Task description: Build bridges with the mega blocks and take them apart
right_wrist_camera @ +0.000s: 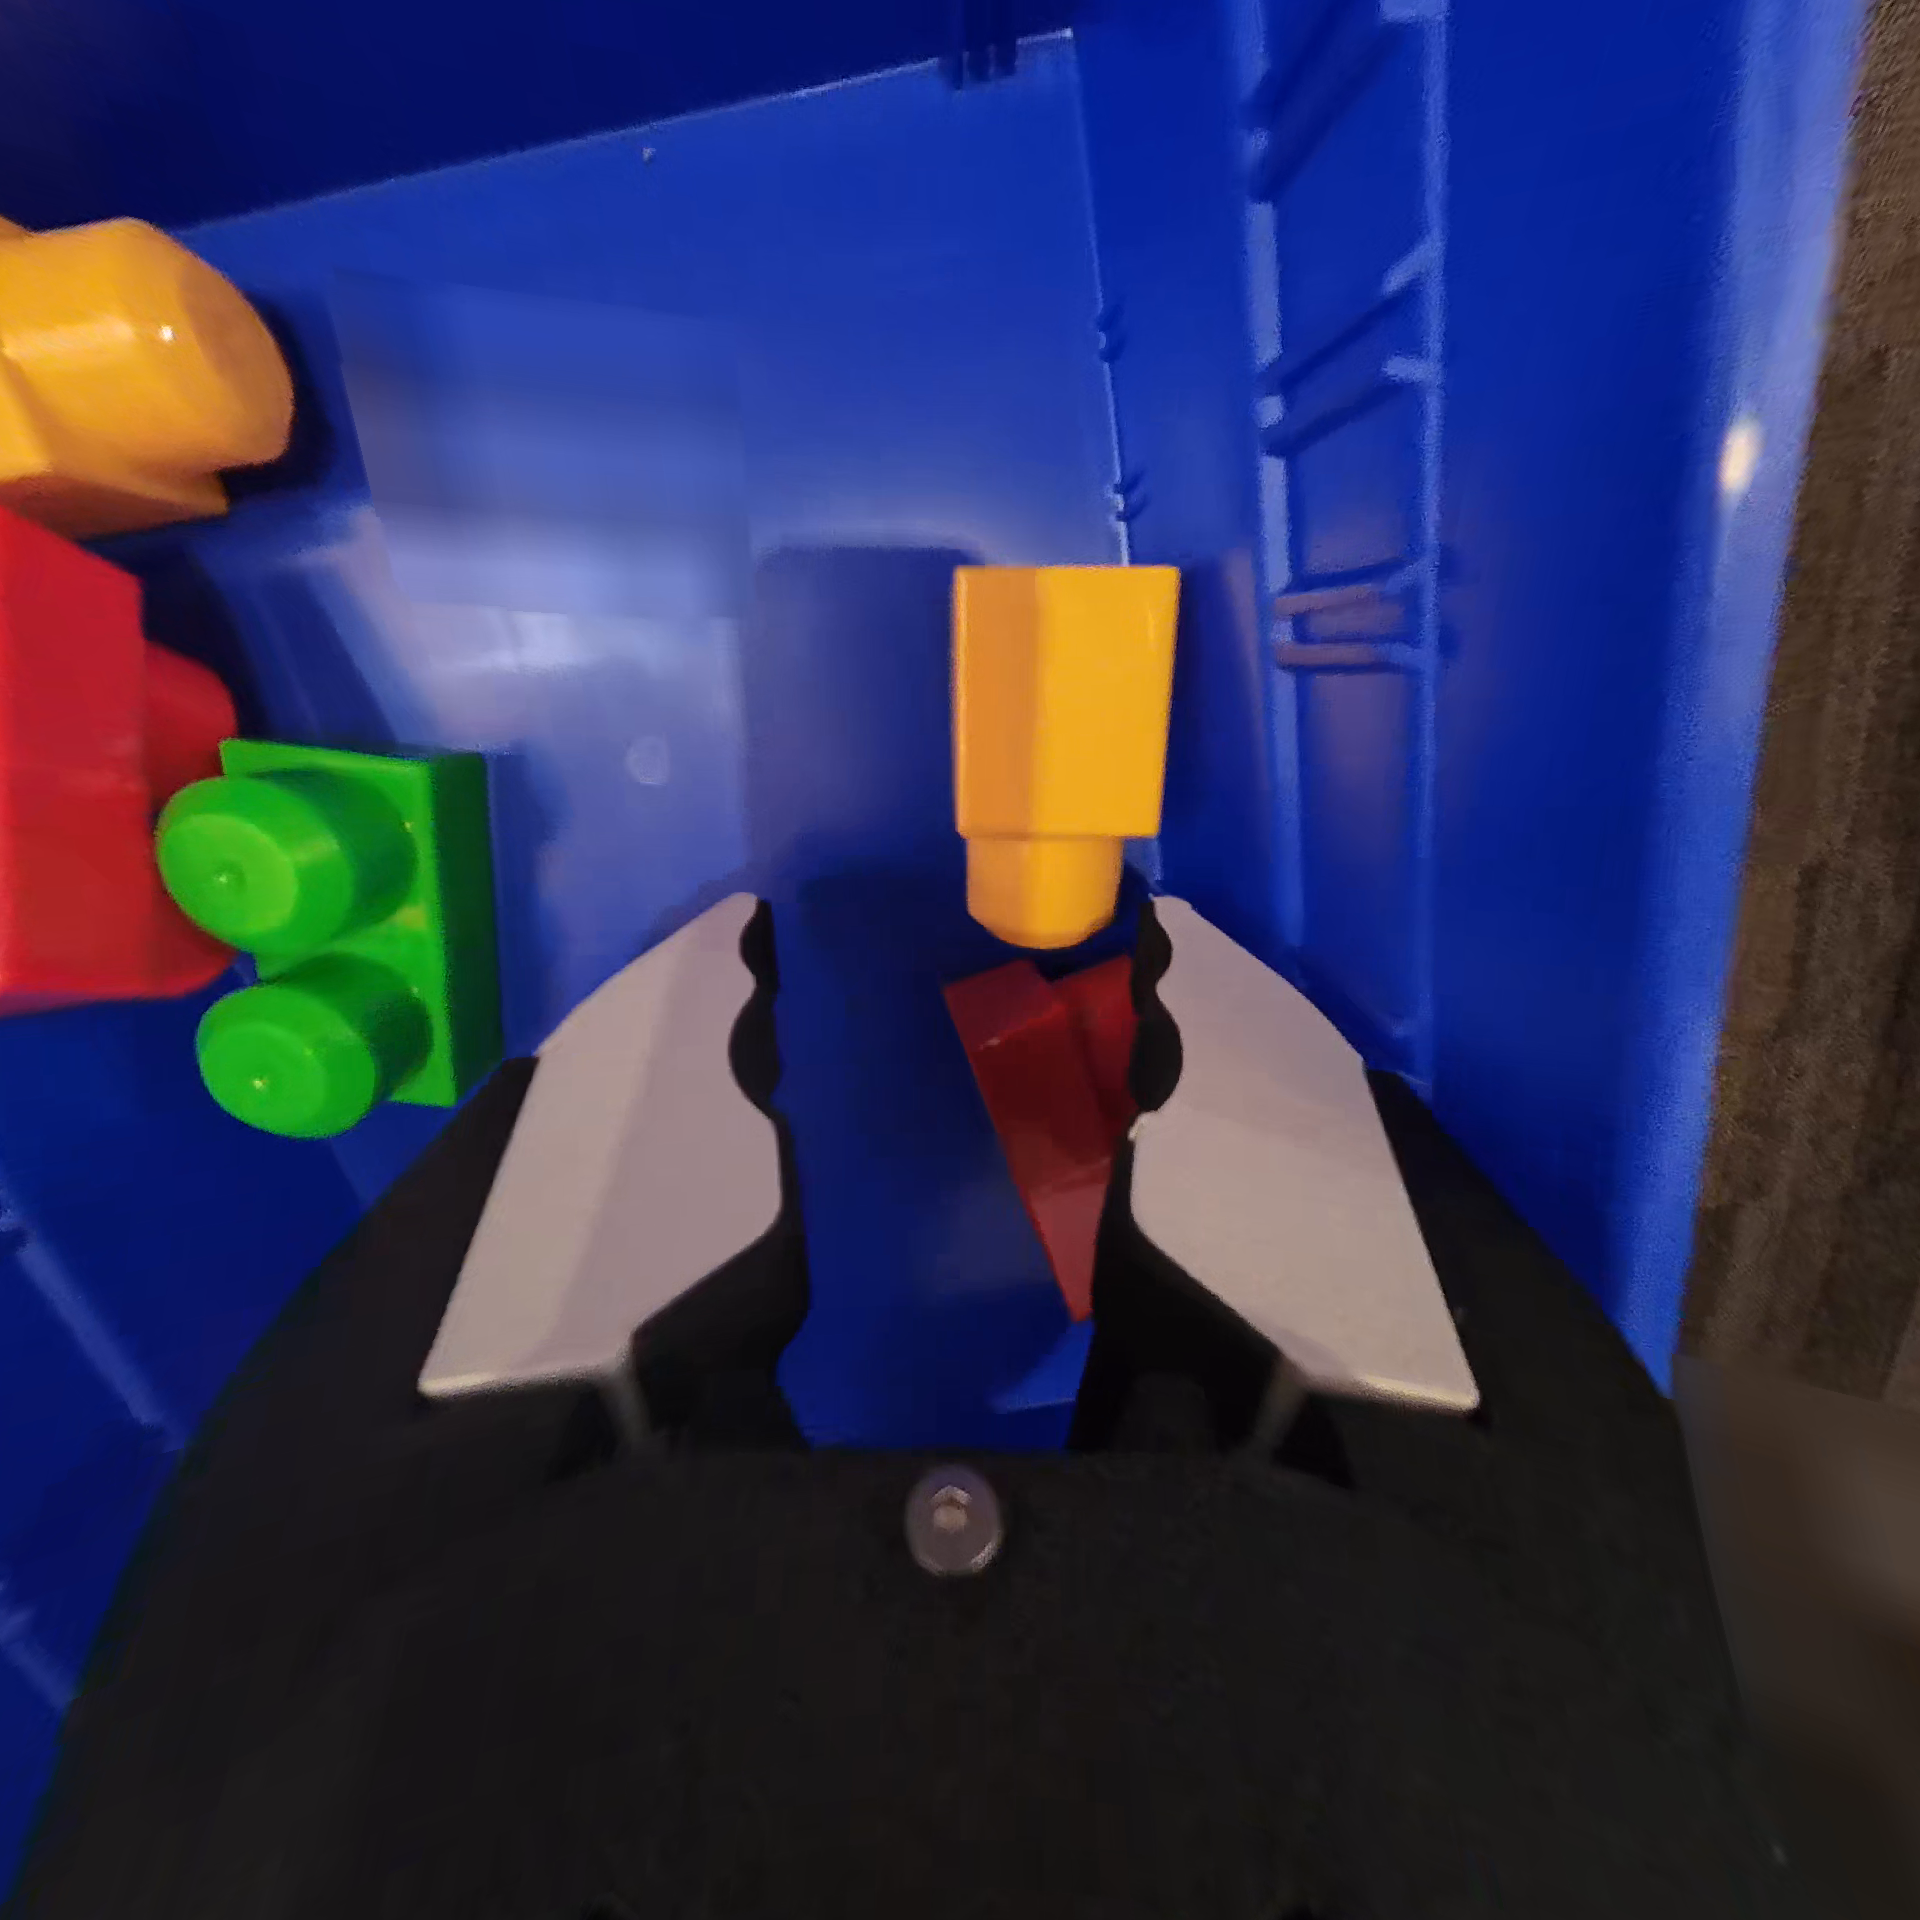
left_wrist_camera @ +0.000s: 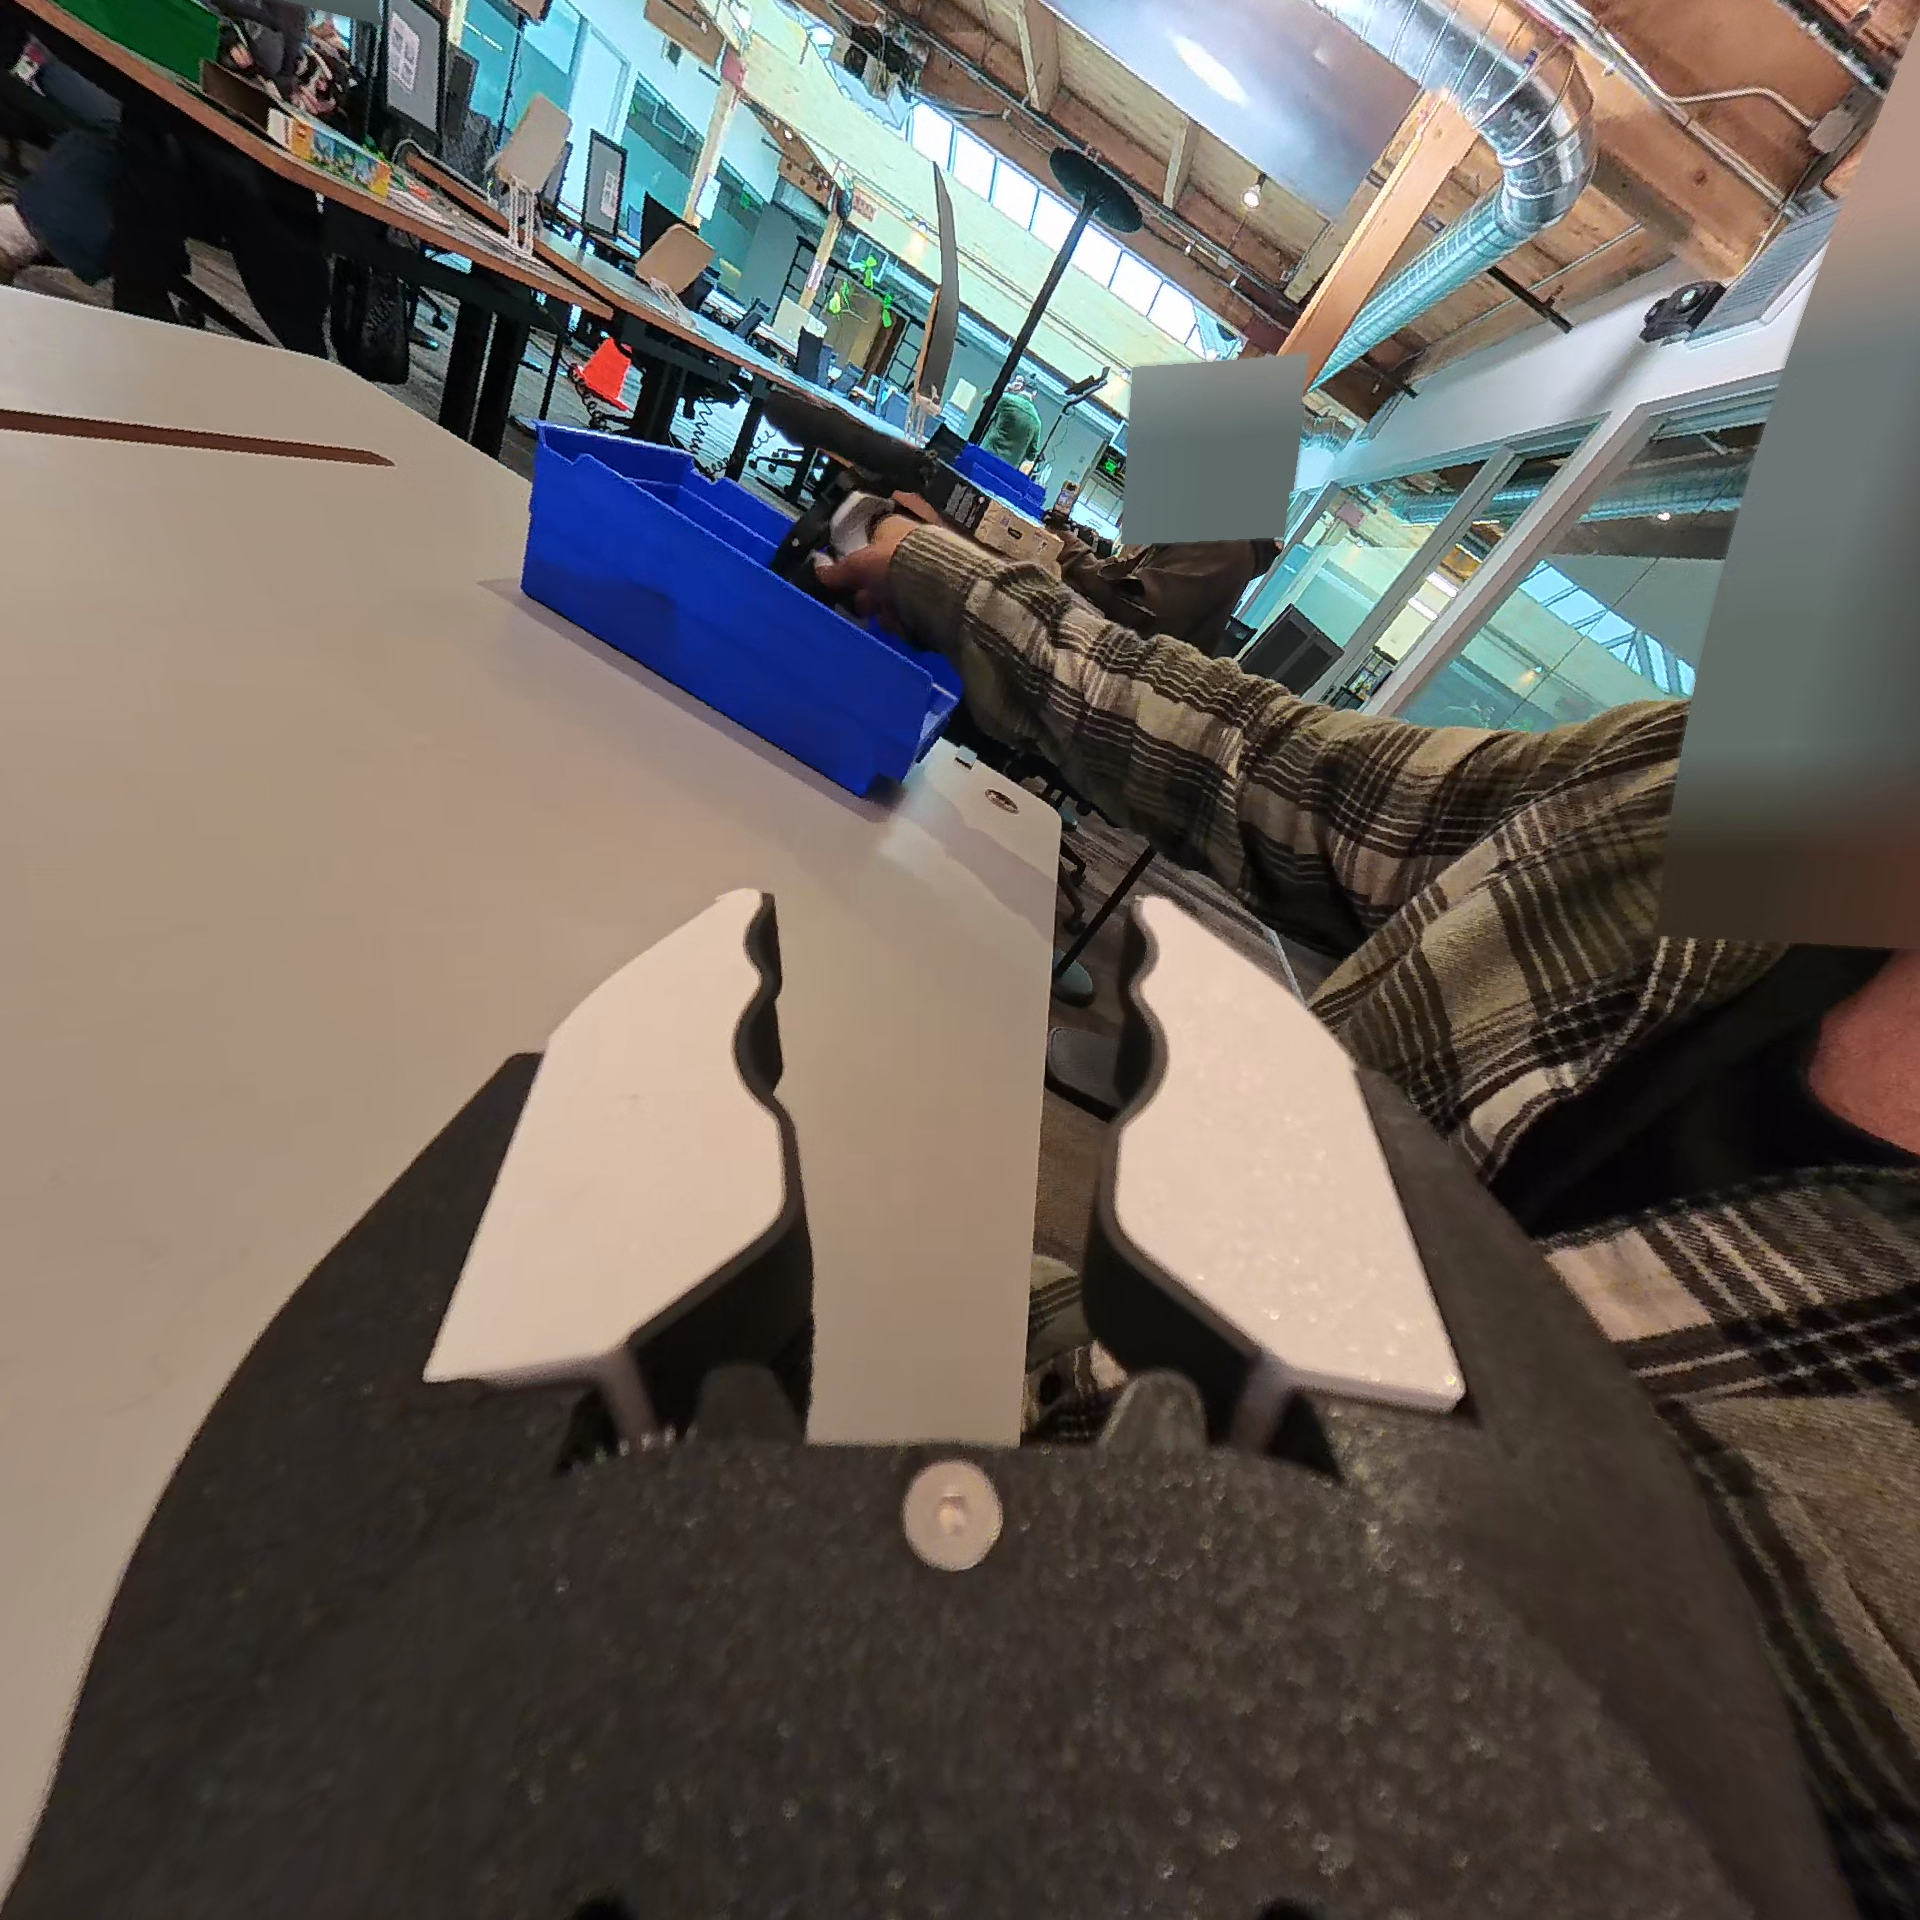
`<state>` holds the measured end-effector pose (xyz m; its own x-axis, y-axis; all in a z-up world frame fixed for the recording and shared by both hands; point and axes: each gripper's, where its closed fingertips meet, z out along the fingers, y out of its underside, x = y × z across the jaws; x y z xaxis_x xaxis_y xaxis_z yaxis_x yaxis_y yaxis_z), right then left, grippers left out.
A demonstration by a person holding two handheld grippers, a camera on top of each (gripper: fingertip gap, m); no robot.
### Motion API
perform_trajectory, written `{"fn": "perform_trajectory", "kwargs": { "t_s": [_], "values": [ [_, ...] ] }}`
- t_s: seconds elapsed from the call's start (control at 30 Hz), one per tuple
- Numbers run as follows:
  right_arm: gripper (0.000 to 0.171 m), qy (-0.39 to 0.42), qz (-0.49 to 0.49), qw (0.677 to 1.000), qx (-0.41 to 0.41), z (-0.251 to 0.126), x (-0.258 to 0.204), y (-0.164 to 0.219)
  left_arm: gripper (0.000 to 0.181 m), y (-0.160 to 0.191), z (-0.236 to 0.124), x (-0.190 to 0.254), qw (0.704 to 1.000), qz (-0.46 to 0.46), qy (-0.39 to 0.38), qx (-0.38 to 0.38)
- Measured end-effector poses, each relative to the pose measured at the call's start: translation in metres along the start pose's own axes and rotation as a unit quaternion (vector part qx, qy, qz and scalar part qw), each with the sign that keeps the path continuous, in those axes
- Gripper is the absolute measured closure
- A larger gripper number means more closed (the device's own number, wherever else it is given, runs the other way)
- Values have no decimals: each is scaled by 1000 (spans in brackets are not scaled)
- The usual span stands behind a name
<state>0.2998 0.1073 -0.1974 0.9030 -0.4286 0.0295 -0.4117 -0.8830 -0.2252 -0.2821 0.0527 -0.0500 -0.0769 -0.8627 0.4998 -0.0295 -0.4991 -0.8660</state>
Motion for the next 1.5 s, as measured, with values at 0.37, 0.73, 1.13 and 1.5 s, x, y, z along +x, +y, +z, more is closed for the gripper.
{"fn": "perform_trajectory", "kwargs": {
  "t_s": [0.37, 0.73, 1.13, 1.5],
  "values": [
    [113, -94, -1, 995, 40, -15, -34, -21, 119, 0, -9, -5, 1000, -8, -3, 6],
    [109, -6, -205, 979, -8, -33, -15, -29, 119, 4, -10, 3, 1000, -2, -4, -15],
    [95, -50, -635, 771, 9, -41, -33, -43, 119, -2, -7, -3, 999, -4, -35, -13],
    [102, 28, -716, 687, -124, 0, 0, -41, 118, -3, 10, -7, 998, -3, -44, -33]
  ]
}}
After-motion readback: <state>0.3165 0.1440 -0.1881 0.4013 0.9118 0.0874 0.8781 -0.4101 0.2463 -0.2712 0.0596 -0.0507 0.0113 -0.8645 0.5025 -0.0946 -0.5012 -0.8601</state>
